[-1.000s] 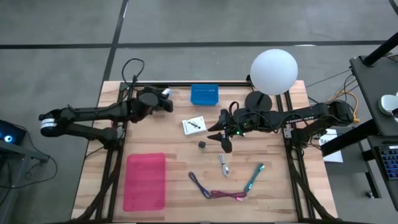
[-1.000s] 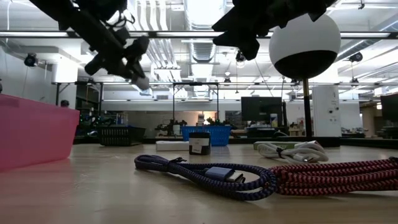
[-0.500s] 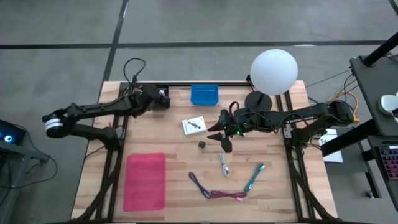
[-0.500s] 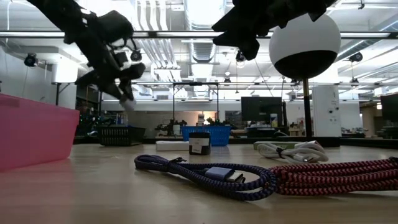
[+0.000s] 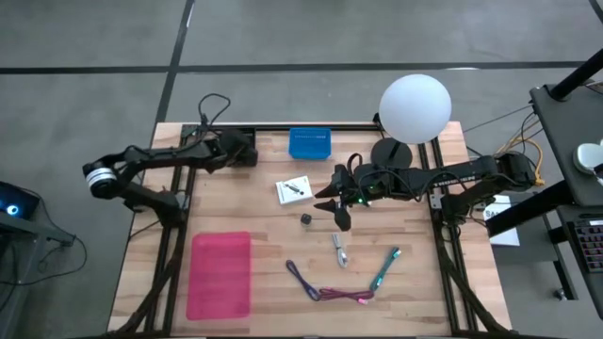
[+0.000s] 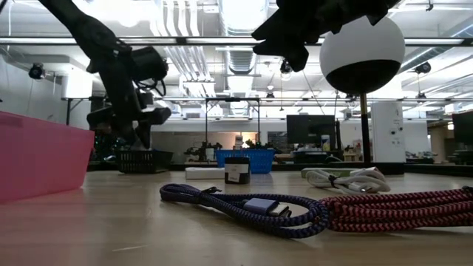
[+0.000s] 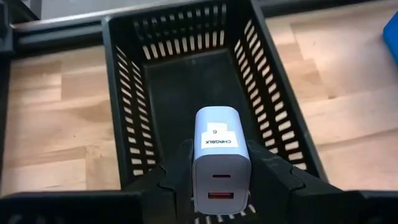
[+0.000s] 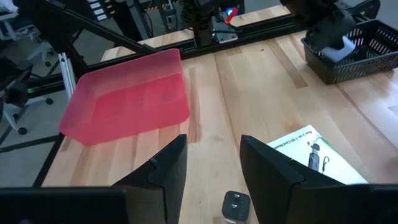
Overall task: Pick and place items into bin
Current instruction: Put the white charger adapter into the black bin, then put the black charger adapter into the black bin
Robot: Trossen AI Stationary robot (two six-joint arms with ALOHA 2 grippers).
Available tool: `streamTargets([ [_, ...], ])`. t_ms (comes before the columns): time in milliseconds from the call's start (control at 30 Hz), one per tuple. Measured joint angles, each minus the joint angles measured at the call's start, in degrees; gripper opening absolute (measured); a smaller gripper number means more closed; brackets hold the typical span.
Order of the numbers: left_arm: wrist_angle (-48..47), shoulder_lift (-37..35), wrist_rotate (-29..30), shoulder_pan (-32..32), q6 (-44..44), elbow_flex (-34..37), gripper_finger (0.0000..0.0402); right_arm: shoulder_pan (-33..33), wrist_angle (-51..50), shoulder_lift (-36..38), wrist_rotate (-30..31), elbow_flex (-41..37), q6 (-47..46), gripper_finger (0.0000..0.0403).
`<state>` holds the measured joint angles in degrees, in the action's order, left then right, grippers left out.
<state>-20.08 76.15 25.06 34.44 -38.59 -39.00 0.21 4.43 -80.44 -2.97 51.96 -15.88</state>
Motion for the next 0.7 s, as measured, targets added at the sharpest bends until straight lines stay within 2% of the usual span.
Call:
streamTargets([
  [167, 0.1, 1.1, -0.8, 0.0, 3.7, -0.1, 0.0112, 0.0, -0.1, 0.0, 0.0, 0.0, 0.0, 0.0139],
  [533, 1.3, -0.7, -1.3, 0.0, 5.0, -0.6, 0.0169, 0.0, -1.2, 0.0, 0.1, 0.0, 1.1, 0.0134],
  [633, 4.4, -2.7, -5.4, 0.0, 5.2, -0.6, 0.0178, 0.0, -1.2, 0.0, 0.1, 0.0, 1.0, 0.0136],
  [700, 9.2, -4.1, -11.5, 0.0, 7.7, -0.6, 0.0179, 0.0, -1.2, 0.0, 0.1, 0.0, 1.1, 0.0137],
])
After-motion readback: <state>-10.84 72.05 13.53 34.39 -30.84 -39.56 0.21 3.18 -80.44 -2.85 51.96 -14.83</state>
